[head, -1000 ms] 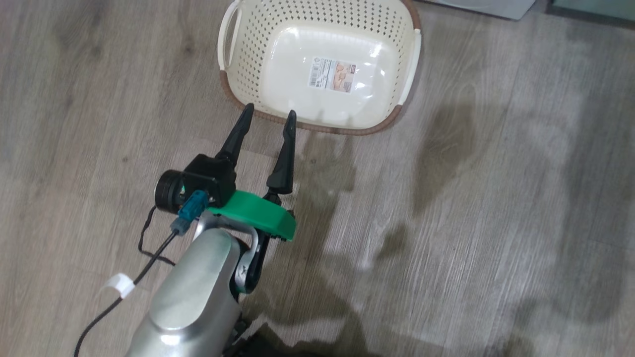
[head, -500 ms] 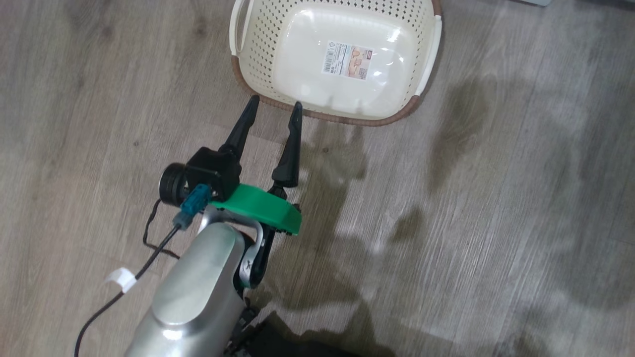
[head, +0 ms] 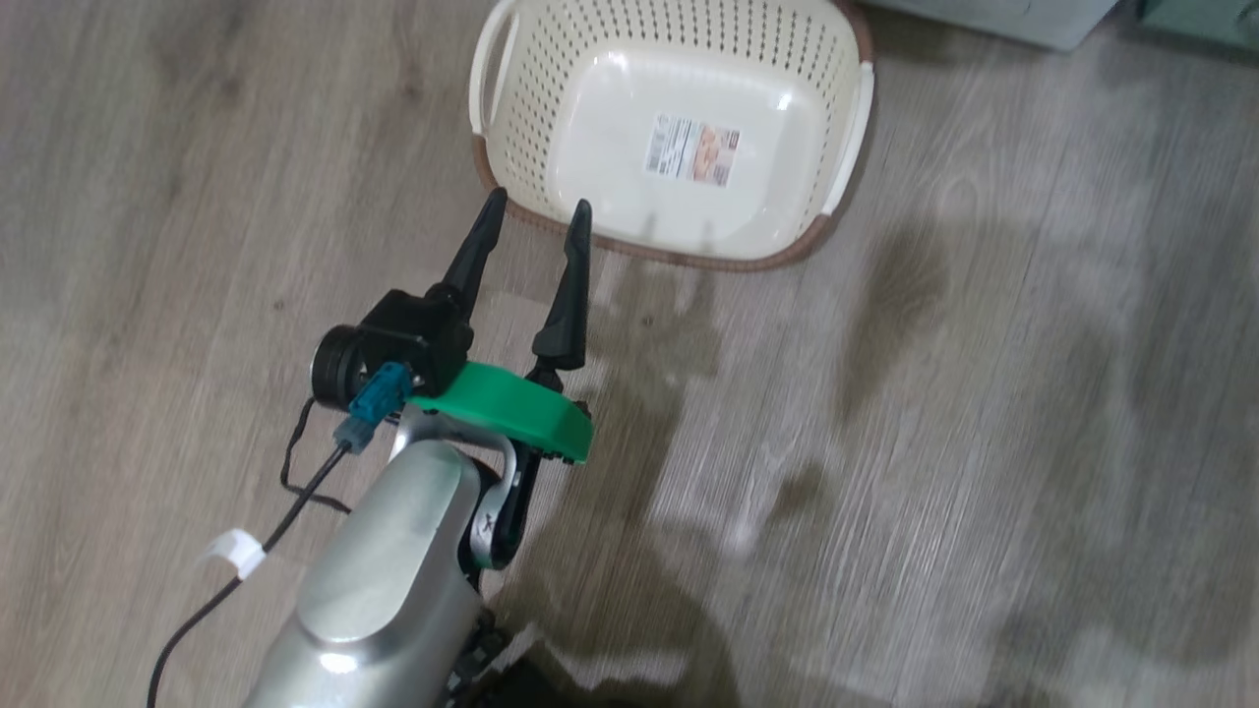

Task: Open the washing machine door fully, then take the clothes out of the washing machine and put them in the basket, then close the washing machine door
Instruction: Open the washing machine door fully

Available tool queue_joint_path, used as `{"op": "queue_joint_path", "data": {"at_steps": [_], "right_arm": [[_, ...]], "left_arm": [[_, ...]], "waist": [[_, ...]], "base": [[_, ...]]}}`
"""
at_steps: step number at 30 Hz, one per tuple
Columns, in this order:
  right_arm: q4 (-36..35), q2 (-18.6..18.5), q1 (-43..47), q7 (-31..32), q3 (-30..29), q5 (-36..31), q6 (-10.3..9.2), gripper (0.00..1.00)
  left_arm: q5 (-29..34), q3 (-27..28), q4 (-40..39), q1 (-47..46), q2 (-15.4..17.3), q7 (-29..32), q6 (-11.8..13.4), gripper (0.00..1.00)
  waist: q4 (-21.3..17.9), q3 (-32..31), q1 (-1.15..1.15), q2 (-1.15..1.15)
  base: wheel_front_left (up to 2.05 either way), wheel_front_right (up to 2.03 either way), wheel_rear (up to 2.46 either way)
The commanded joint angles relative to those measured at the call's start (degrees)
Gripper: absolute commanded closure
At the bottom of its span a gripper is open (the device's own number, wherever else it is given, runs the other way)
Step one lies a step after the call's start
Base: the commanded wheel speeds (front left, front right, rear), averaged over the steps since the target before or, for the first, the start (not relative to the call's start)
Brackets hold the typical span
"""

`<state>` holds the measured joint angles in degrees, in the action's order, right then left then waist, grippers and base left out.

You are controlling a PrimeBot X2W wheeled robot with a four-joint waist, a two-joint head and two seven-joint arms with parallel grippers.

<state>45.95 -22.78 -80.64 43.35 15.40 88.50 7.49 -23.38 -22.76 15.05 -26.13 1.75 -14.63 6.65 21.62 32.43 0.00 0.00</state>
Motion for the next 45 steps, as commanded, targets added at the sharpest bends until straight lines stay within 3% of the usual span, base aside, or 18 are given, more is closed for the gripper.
{"op": "queue_joint_path", "data": {"at_steps": [1, 19, 29, 45], "right_arm": [[-2.7, 1.6, 2.2, 1.5, 1.0, 0.6, 0.0, 1.0], [-9.8, 6.3, 24.4, 6.6, 3.7, 4.6, 0.0, 1.0], [-10.9, 11.0, 34.2, 6.8, 4.0, 5.6, 0.0, 1.0], [-12.0, 17.5, 39.8, 6.8, 3.9, 5.7, 0.0, 1.0]], "left_arm": [[0.2, 2.5, -1.2, 0.2, 1.1, -0.4, 0.4, 0.0], [3.0, 5.2, 2.7, 7.3, 1.1, -0.4, -1.7, 0.0], [4.3, 5.1, 4.6, 10.8, 1.1, -0.4, -2.6, 0.0], [5.8, 7.8, 4.1, 13.4, 1.1, -0.4, -2.8, 0.0]], "waist": [[0.1, -1.8, 0.0, 0.0], [3.0, -16.7, 0.0, 0.0], [7.5, -24.3, 0.0, 0.0], [9.0, -27.7, 0.0, 0.0]], "base": [[0.0, 0.0, 0.0], [0.0, 0.0, 0.0], [0.0, 0.0, 0.0], [0.0, 0.0, 0.0]]}}
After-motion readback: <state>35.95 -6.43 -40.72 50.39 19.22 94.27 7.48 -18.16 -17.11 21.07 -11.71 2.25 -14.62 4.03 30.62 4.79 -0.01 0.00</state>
